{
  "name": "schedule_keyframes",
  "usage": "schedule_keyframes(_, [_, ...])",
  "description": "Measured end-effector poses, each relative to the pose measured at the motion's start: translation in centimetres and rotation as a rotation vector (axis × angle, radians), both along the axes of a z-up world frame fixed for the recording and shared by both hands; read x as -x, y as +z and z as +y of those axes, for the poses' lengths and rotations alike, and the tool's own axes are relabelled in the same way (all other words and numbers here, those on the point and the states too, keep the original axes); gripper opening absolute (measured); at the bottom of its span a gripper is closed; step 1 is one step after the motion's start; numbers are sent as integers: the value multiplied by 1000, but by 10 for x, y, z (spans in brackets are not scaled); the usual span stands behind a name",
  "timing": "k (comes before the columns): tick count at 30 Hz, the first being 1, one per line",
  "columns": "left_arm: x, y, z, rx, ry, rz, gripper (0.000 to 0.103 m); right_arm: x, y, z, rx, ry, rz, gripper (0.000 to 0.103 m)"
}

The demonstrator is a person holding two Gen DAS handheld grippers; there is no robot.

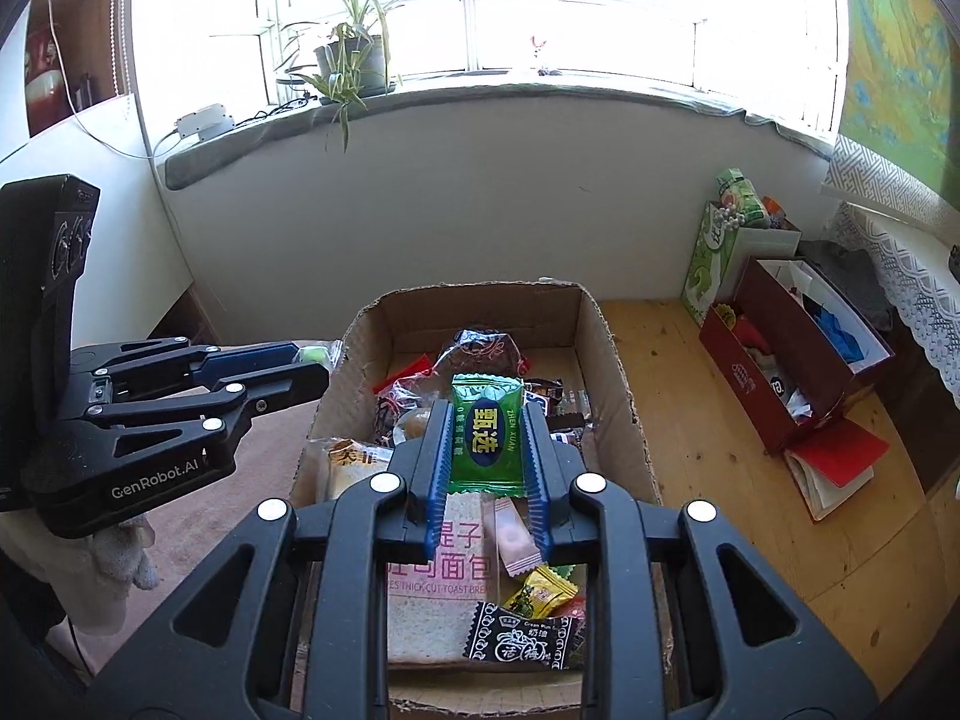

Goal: Organize snacks
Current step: 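Carry both green candies over the box with both grippers, then open both grippers to drop the green candies into the box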

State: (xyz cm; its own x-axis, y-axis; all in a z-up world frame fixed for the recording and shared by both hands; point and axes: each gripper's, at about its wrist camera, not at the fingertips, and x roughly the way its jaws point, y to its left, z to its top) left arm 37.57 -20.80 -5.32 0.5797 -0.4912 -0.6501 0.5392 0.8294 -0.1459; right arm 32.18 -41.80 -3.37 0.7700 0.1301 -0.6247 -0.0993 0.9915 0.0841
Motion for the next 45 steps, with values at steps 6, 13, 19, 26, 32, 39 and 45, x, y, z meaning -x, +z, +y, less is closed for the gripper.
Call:
schedule_keyframes(6, [-7,-3,-10,1,-7,8,21,-15,-8,-8,7,-10,19,23])
schedule_keyframes(13, [-8,-3,-19,-2,-13,3,21,-20,-14,-15,-5,-20,27,23])
schedule_keyframes(19, [-7,-2,-18,-7,-11,-3,25,-19,-14,-17,-4,-27,24,25])
schedule_keyframes(26, [-6,0,-16,-11,-4,-11,29,-18,-15,-17,-3,-27,33,26])
schedule_keyframes(32, [-3,3,-17,-23,1,-38,44,-15,-13,-18,16,-54,17,53])
schedule_keyframes(39, [-1,5,-14,-27,15,-41,66,-9,-9,-21,38,-81,1,74])
schedule_keyframes(45, [2,6,-12,-33,37,-25,75,0,-8,-22,43,-94,-4,84])
